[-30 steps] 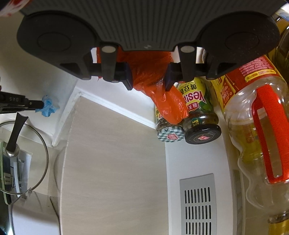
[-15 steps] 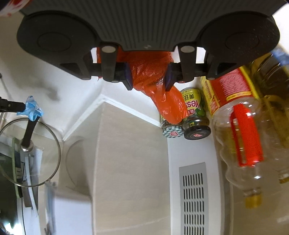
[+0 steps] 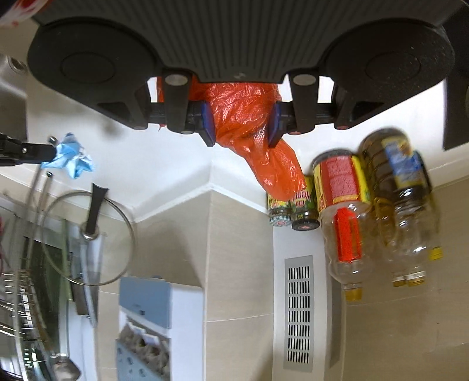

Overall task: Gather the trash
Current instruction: 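Carry the red bag and blue cloth down over the trash bin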

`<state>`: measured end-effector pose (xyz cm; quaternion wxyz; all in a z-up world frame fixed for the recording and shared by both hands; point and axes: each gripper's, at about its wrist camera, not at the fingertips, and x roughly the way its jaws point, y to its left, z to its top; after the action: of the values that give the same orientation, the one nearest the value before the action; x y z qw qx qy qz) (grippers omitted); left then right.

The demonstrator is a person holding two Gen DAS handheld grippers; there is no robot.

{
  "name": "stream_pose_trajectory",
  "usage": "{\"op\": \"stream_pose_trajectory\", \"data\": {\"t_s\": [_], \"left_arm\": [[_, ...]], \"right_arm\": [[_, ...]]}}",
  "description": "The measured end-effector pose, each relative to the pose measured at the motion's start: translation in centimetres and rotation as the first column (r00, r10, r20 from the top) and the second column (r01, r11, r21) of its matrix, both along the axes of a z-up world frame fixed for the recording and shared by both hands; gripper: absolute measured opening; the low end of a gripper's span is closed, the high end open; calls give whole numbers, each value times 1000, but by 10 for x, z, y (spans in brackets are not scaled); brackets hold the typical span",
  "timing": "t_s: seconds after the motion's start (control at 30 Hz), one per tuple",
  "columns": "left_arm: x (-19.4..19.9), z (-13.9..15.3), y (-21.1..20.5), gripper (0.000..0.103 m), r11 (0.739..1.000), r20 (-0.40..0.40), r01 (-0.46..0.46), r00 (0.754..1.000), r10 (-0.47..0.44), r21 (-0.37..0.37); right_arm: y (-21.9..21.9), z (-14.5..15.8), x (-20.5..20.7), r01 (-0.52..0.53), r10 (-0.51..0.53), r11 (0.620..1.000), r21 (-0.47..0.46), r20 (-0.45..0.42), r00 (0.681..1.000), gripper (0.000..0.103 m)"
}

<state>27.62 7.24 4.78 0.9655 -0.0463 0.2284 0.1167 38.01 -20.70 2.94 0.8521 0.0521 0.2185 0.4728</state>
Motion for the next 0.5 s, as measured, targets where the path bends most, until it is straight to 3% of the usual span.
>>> {"op": "stream_pose_trajectory", "data": {"t_s": [0.23,0.4,0.5], "left_arm": [[-74,-15,-34,34,998,-50,28,998,-30,-55],[-101,-42,-50,34,996,-128,64,989,-72,-69],[-109,-65,-55,34,990,-174,83,979,-103,-115]], "right_arm": [[-16,-7,-61,-117,120,992,35,-74,990,13],[-13,-24,-96,-172,176,984,35,-142,974,13],[-7,-42,-113,-180,179,984,13,-202,963,13]]}}
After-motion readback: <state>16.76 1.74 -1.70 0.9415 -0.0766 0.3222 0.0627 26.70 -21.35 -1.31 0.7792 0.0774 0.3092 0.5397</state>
